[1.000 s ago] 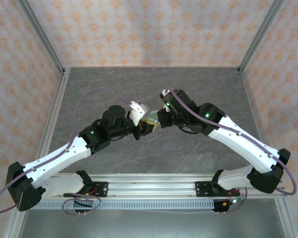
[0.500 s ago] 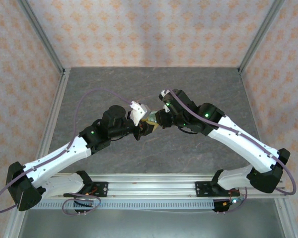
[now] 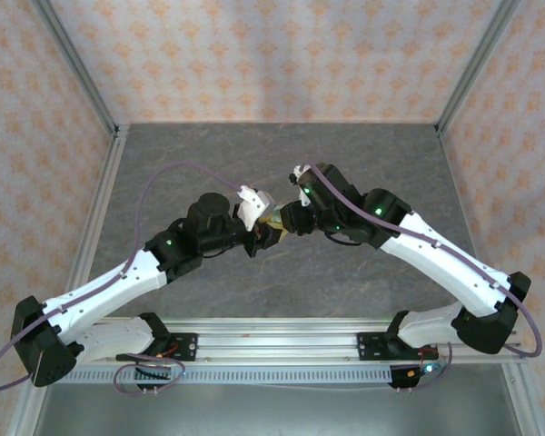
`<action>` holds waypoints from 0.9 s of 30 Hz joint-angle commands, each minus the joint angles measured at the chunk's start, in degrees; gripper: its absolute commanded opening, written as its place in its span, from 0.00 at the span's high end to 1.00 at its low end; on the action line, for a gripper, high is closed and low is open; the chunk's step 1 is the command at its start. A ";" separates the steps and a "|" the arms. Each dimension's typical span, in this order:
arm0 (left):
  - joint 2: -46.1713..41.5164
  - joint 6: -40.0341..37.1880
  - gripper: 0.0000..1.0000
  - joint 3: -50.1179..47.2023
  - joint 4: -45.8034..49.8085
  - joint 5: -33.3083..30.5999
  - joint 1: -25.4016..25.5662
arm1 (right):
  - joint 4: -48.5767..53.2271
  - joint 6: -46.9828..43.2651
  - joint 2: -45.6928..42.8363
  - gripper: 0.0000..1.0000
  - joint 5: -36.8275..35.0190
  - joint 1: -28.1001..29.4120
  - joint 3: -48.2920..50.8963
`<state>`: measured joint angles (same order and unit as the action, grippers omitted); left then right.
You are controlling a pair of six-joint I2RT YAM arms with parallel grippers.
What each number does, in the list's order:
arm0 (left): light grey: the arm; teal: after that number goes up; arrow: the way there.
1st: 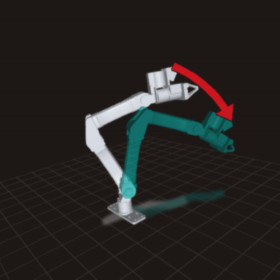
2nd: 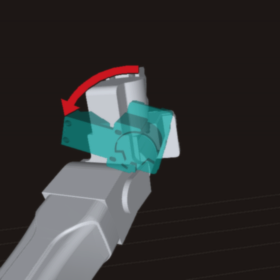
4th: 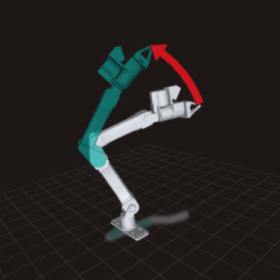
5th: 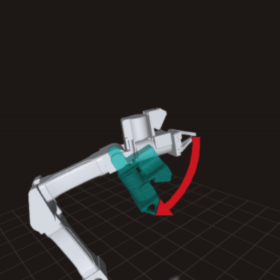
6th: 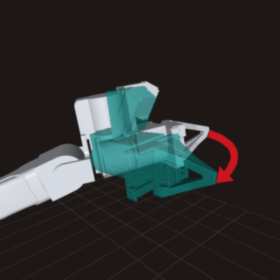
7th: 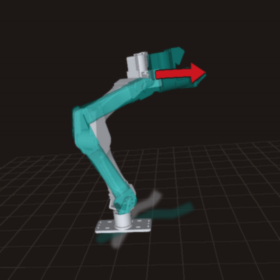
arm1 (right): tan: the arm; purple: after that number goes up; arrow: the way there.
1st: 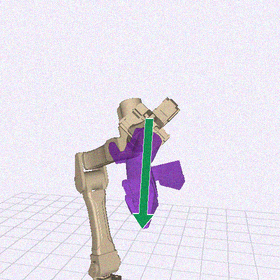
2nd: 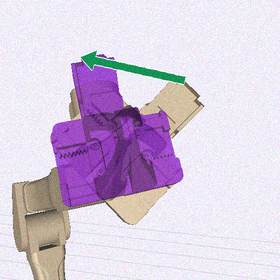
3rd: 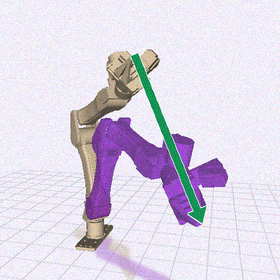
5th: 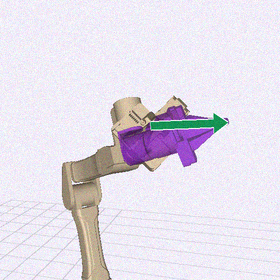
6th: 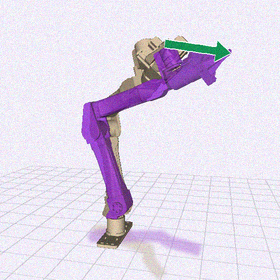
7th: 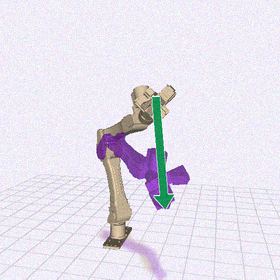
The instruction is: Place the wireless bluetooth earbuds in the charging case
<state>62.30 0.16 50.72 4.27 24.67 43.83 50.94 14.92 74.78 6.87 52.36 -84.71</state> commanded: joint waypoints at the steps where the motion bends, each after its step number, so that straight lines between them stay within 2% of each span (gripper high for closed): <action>1: -0.09 0.70 0.84 1.67 -2.95 0.76 -0.19 | -0.83 0.20 -1.35 0.67 0.30 0.37 -0.35; 21: -0.16 0.76 0.84 1.82 -2.59 1.00 -0.24 | -1.30 1.77 -2.93 0.61 0.10 0.38 -1.51; 27: -0.30 0.77 0.84 2.13 -2.51 1.17 -0.30 | 0.00 1.28 -5.66 0.61 -2.63 0.29 -4.19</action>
<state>62.30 0.19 50.74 4.08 25.06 43.83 50.96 16.01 72.20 6.92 52.36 -85.62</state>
